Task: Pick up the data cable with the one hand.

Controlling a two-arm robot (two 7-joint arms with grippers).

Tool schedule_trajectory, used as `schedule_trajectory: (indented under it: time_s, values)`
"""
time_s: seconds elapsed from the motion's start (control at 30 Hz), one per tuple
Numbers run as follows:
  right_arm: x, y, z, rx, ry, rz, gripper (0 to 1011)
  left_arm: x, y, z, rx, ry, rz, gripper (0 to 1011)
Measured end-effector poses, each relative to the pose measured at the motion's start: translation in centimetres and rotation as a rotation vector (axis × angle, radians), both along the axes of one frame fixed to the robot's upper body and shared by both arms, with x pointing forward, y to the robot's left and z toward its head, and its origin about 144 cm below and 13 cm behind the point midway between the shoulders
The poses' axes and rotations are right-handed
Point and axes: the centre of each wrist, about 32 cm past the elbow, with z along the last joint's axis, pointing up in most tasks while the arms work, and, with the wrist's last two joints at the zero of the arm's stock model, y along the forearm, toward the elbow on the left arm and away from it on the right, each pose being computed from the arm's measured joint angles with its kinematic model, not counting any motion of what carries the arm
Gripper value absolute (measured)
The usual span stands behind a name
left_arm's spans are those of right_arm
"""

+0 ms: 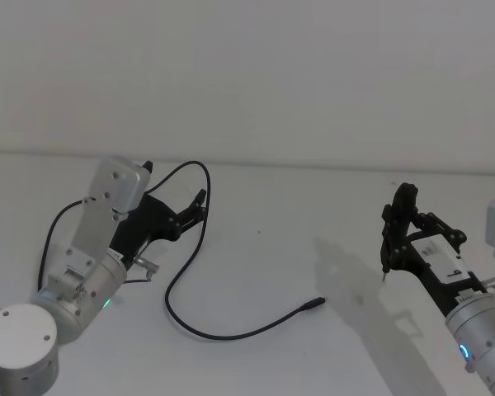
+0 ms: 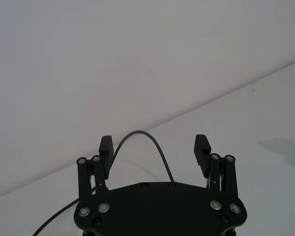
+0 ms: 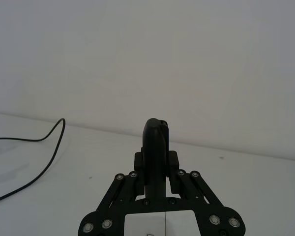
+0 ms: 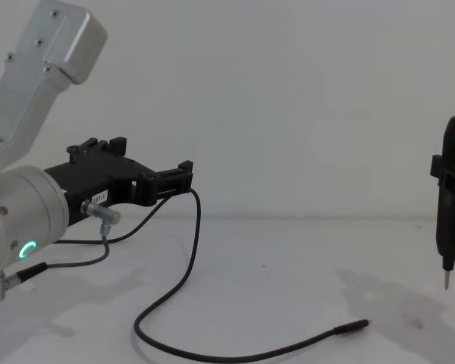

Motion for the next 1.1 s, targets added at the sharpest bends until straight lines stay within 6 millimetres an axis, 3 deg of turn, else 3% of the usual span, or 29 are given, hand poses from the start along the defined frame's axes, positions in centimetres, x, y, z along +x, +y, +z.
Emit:
schedule_trajectory:
  time_s: [1.1]
  values:
    - [0.0,0.0,0.0,0.0,0.0,0.0,268,-0.08,0.03,0.14,0.014,0.003,-0.03,1001]
